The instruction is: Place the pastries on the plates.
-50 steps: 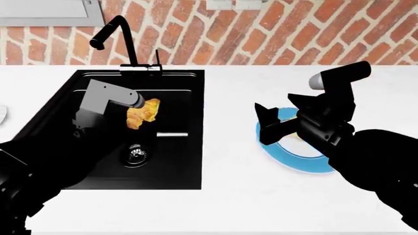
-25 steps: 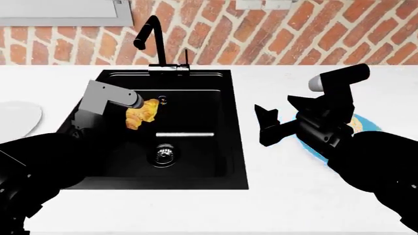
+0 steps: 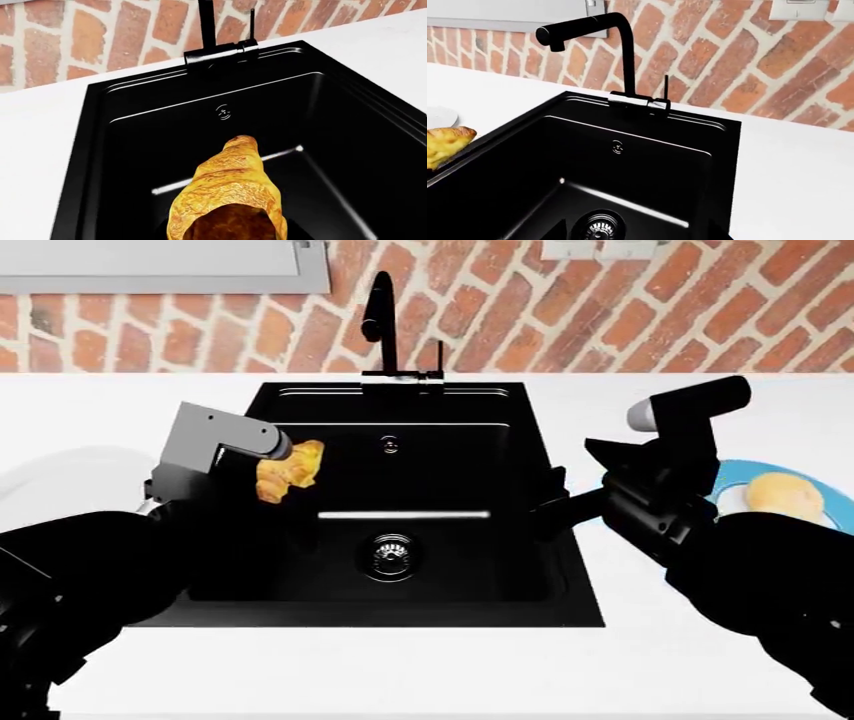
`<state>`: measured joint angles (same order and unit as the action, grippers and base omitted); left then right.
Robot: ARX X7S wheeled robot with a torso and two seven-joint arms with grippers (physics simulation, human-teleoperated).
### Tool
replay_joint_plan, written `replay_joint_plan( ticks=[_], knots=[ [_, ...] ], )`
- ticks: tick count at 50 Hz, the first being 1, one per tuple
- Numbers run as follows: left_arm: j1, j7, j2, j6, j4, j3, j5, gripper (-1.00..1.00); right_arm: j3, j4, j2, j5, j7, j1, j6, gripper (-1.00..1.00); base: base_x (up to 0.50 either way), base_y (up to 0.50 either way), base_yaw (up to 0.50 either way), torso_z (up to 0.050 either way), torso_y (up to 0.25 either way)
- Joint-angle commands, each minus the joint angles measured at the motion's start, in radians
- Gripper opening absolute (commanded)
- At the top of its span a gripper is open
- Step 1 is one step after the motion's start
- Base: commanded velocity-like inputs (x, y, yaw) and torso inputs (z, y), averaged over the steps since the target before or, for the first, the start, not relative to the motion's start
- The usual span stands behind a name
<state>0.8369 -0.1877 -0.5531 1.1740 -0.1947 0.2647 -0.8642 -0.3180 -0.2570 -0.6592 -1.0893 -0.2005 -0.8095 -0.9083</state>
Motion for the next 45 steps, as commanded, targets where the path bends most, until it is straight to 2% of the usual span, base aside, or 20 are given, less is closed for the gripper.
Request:
replay_joint_plan(
  ticks=[1,15,45],
  knots=[
    [-0.001,-0.01,-0.003,-0.003,0.0,-0.004,-0.012,-1.0,-0.001,0.0,-0.003,0.007,-0.001,0.008,0.01,1.0,0.0,0.21,0.0,0.0,0.0],
    [-0.003,-0.013,-0.009,-0.006,-0.004,-0.006,-0.018,-1.0,-0.011,-0.005,-0.006,0.019,0.001,0.009,0.015,1.0,0.0,0.23,0.0,0.0,0.0],
    [-0.006,-0.025,-0.011,-0.014,-0.002,-0.01,-0.028,-1.0,-0.023,-0.005,-0.009,0.033,0.013,0.012,0.033,1.0,0.01,0.39,0.0,0.0,0.0]
  ],
)
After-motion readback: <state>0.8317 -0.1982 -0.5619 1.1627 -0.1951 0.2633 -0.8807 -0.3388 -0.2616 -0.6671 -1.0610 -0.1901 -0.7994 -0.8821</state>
